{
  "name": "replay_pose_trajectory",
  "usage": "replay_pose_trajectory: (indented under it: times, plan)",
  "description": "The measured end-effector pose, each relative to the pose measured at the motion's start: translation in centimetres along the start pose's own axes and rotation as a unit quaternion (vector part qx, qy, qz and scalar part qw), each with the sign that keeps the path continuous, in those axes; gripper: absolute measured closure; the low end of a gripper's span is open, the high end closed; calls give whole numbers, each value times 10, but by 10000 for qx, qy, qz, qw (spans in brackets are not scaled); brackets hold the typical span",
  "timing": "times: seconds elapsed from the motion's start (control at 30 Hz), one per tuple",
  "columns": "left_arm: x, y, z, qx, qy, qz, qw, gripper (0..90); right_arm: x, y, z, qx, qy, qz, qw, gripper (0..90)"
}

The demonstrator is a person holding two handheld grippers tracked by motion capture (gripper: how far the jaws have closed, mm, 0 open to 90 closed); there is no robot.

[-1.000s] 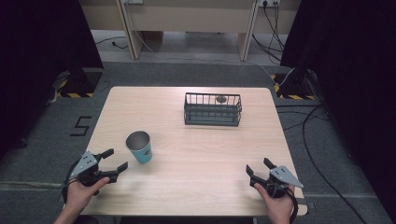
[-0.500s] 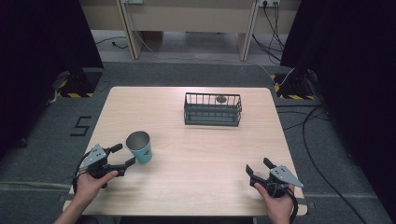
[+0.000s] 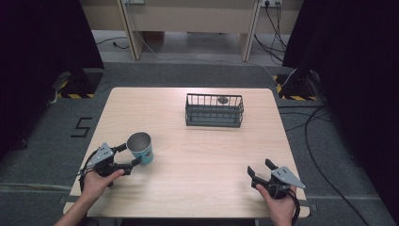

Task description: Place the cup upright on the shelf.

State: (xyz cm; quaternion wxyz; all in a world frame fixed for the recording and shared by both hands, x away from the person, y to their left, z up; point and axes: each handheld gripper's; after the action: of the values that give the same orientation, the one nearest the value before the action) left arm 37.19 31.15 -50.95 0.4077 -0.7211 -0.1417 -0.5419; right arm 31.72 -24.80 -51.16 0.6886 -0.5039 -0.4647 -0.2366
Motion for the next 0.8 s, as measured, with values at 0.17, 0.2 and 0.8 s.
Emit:
replay_pose_trajectory:
  times: [0.17,0.2,0.8]
  plan:
    - [5,9,0,-74,63,14,10000,139,0,0,0,-1,1,5,10000,214]
    - [6,13,0,-87,81,28,9999,140,0,0,0,1,4,1,10000,214]
    - [11,24,-1,-180,38,-76,9998,152,0,1,-1,25,27,20,10000,215]
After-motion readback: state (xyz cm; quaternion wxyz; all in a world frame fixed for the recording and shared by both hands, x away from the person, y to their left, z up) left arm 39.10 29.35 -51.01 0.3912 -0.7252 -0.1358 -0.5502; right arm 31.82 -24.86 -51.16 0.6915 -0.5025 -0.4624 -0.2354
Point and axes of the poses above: each handheld gripper's, and its own axes: y roughly forward along the jaws, x roughly out of its top, z roughly to its left, and after that the axes turned 10 degrees about z, right-handed
